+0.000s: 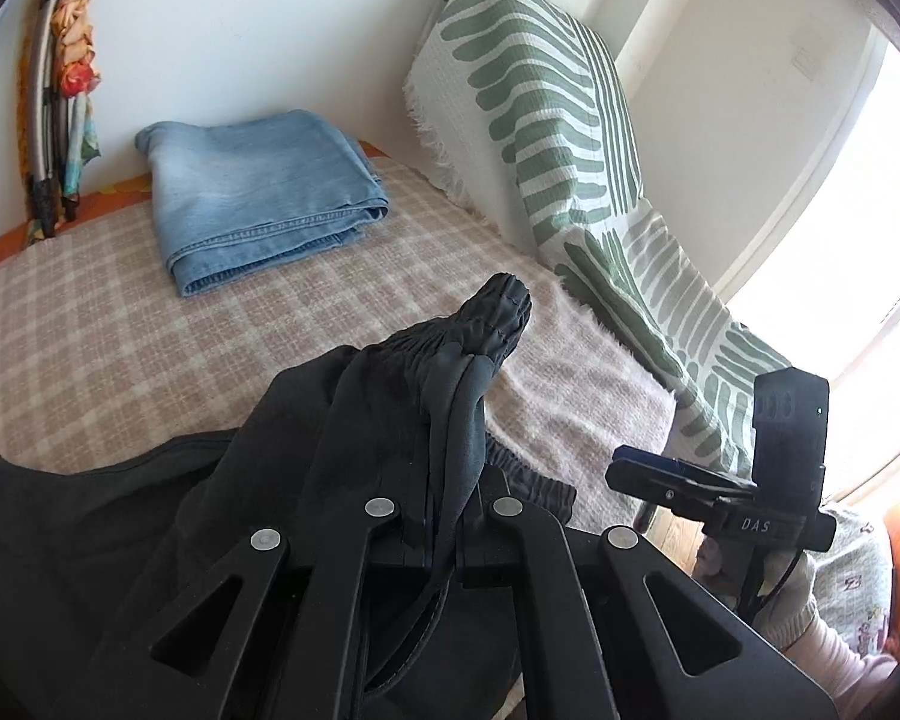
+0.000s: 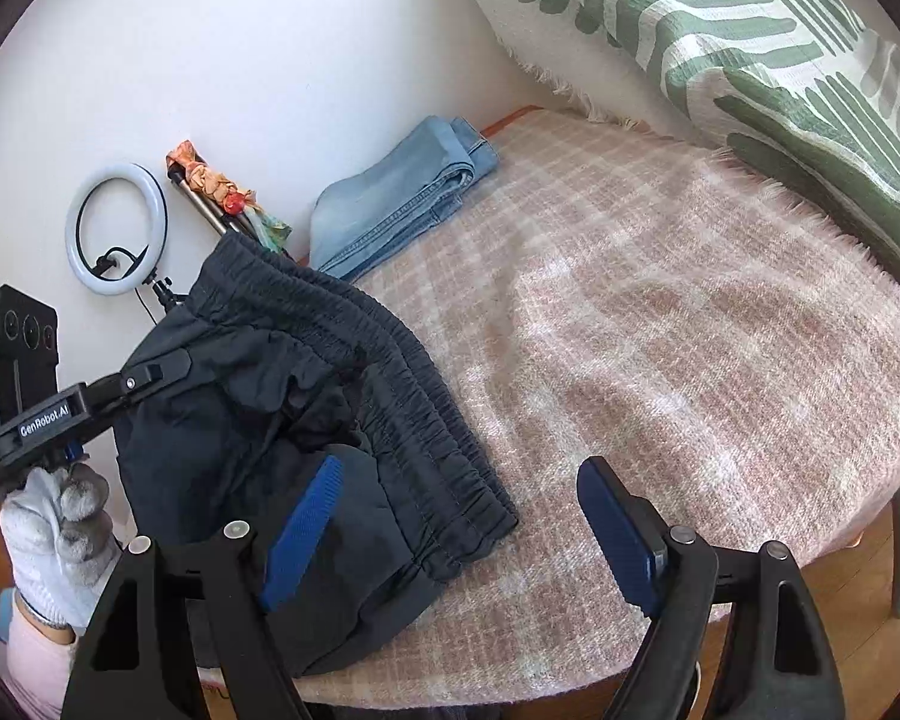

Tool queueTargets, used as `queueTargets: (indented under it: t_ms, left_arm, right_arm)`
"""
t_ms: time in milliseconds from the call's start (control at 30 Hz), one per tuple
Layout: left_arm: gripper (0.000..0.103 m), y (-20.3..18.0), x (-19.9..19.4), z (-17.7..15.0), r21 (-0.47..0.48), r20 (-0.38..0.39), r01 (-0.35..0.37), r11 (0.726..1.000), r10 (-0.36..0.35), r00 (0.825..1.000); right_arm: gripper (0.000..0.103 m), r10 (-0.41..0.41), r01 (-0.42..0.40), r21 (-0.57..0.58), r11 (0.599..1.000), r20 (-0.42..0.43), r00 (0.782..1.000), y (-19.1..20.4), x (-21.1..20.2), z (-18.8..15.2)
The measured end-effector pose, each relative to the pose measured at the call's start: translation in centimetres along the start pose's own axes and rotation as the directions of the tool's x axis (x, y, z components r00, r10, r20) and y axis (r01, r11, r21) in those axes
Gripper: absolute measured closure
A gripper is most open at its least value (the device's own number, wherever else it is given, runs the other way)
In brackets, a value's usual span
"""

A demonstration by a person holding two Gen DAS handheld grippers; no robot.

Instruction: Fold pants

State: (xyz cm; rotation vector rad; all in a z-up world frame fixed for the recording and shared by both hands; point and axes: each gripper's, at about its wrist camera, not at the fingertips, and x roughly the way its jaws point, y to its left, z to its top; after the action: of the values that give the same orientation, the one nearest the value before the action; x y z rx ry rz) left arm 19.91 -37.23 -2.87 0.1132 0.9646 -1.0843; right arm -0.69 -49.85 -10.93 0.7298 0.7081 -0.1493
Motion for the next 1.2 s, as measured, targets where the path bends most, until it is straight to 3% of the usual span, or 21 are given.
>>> queueTargets:
  t_ms: [200, 400, 467, 533, 600, 767, 967, 1067, 1200]
  left_arm:
    - [0.101, -3.9, 3.5, -5.5, 0.113, -0.094, 0.004, 0.994, 0.007, 0.996]
    - [0.101, -4.9, 5.8, -7.2, 0.071, -0.124, 0.041, 0.997, -0.031, 0.992]
    - [0.101, -5.2, 5.5, -7.2, 0.062, -0.107, 0.053, 0.997, -0.046, 0.993]
    - [0.101, -5.0, 4.7, -6.9, 0.015, -0.074, 0.089, 0.996, -0.088, 0.993]
    - [0.101, -4.8, 4.4, -7.0, -0.035, -0.051, 0.128, 0.991, -0.130, 0.990]
    - [0.101, -5.4, 7.7, -8.6, 0.015, -0.131, 0.085, 0.996, -0.083, 0.988]
    - [0.101, -5.9, 7.9, -8.6, 0.027, -0.089, 0.086, 0.996, -0.084, 0.992]
    - [0.101, -6.6, 8.3, -8.6, 0.074, -0.089, 0.072, 0.995, -0.065, 0.994]
    - [0.101, -6.4, 8.7, -8.9, 0.067, -0.099, 0.086, 0.994, -0.079, 0.992]
  right_arm:
    - [0.021, 0.091, -0.091, 0.072, 0.993, -0.004, 0.996, -0.6, -0.2, 0.7]
    - [0.031, 0.079, -0.076, 0.039, 0.996, -0.068, 0.995, -0.5, 1.1, 1.8]
    - [0.040, 0.094, -0.092, 0.020, 0.996, -0.110, 0.990, -0.2, 1.9, 2.2]
    - [0.042, 0.116, -0.115, 0.020, 0.993, -0.132, 0.984, -0.1, 2.4, 2.4]
    - [0.042, 0.126, -0.124, 0.025, 0.992, -0.135, 0.983, -0.3, 2.5, 2.4]
    - [0.040, 0.068, -0.063, 0.039, 0.997, -0.157, 0.985, -1.2, 2.8, 2.2]
    - [0.033, 0.063, -0.047, 0.081, 0.996, -0.214, 0.975, -2.4, 3.7, 1.5]
    - [0.033, 0.119, -0.094, 0.114, 0.989, -0.238, 0.964, -2.3, 4.1, 1.0]
    - [0.030, 0.095, -0.081, 0.063, 0.995, -0.244, 0.965, -1.3, 4.9, 0.0]
